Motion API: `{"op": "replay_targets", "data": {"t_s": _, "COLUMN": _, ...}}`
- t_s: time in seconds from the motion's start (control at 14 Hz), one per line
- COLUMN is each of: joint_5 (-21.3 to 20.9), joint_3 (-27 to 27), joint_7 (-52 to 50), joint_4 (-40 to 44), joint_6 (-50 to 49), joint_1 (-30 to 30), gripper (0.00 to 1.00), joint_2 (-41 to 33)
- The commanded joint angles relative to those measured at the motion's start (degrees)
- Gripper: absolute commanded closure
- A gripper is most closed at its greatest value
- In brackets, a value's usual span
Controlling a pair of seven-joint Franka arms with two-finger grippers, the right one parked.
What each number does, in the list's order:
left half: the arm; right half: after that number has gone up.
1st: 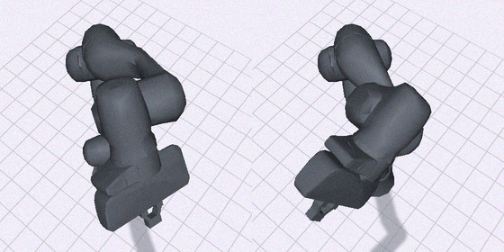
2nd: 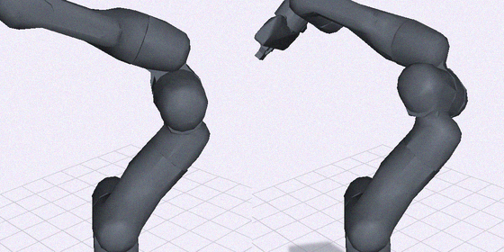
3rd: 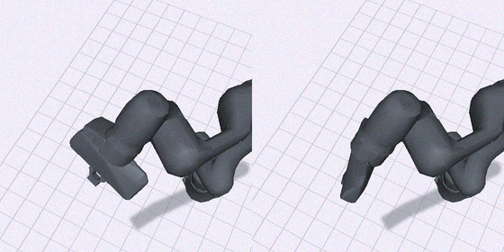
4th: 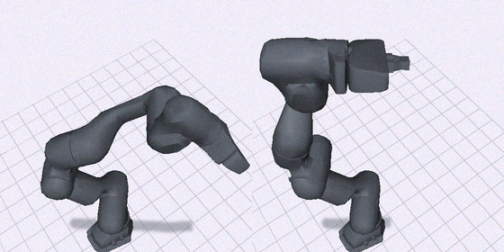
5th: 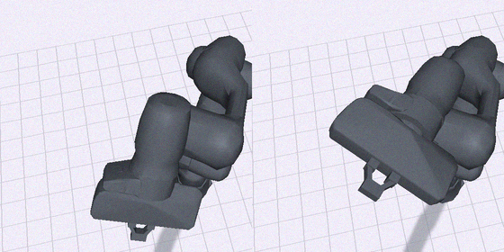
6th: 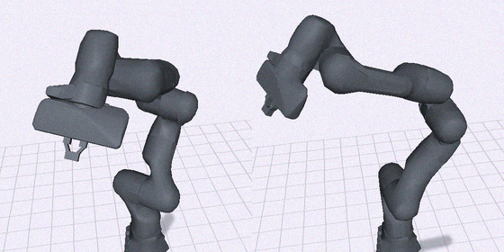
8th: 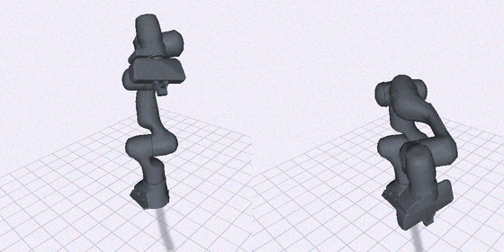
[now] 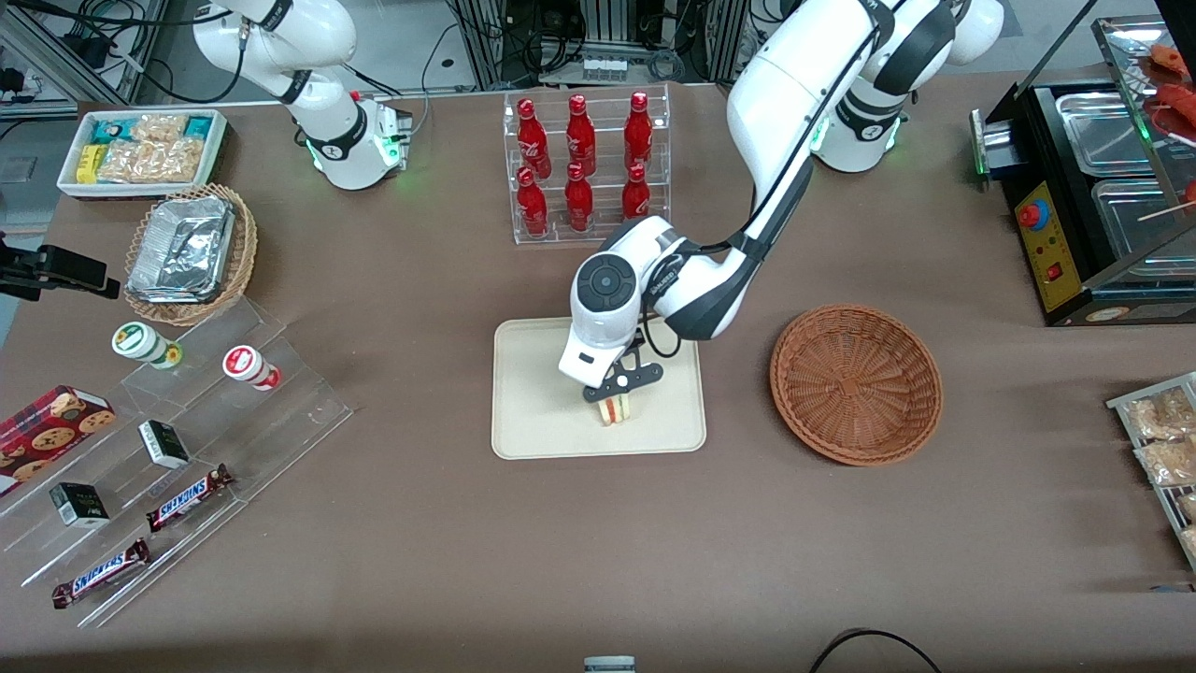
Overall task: Place sandwich from basket to tray
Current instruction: 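Lift the sandwich and carry it over the cream tray, then lower the sandwich onto the tray and open the left gripper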
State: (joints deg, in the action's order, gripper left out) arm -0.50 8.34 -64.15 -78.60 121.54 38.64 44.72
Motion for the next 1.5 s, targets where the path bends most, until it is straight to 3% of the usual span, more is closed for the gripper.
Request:
{"op": "replay_targets", "data": {"t_s": 0.0, "joint_5": 0.8, "joint_3": -0.8, "joint_7": -2.8, "joint_4": 3.5, "joint_6": -1.0, "joint_1": 1.2, "gripper": 1.0, "joint_2": 2.6}}
{"op": "replay_targets", "data": {"t_s": 0.21, "joint_5": 0.7, "joint_3": -0.8, "joint_7": -3.1, "joint_4": 4.5, "joint_6": -1.0, "joint_1": 1.3, "gripper": 0.98, "joint_2": 3.6}}
{"op": "replay_targets", "data": {"t_s": 0.29, "joint_5": 0.7, "joint_3": -0.8, "joint_7": -3.0, "joint_4": 4.5, "joint_6": -1.0, "joint_1": 1.3, "gripper": 0.31, "joint_2": 3.6}}
{"op": "replay_targets", "data": {"t_s": 0.36, "joint_5": 0.2, "joint_3": -0.9, "joint_7": -3.1, "joint_4": 4.5, "joint_6": -1.0, "joint_1": 1.5, "gripper": 0.0, "joint_2": 3.4}}
{"op": "replay_targets", "data": {"t_s": 0.93, "joint_5": -0.8, "joint_3": -1.5, "joint_7": -2.1, "joint_4": 7.1, "joint_6": -5.7, "joint_1": 1.3, "gripper": 0.0, "joint_2": -2.6}}
{"op": "replay_targets", "data": {"t_s": 1.21, "joint_5": -6.2, "joint_3": -1.5, "joint_7": 0.9, "joint_4": 7.1, "joint_6": -11.6, "joint_1": 0.2, "gripper": 0.0, "joint_2": -6.5}}
{"op": "replay_targets", "data": {"t_s": 1.43, "joint_5": -5.4, "joint_3": -1.5, "joint_7": 3.9, "joint_4": 4.7, "joint_6": -13.1, "joint_1": -5.6, "gripper": 0.0, "joint_2": -11.1}}
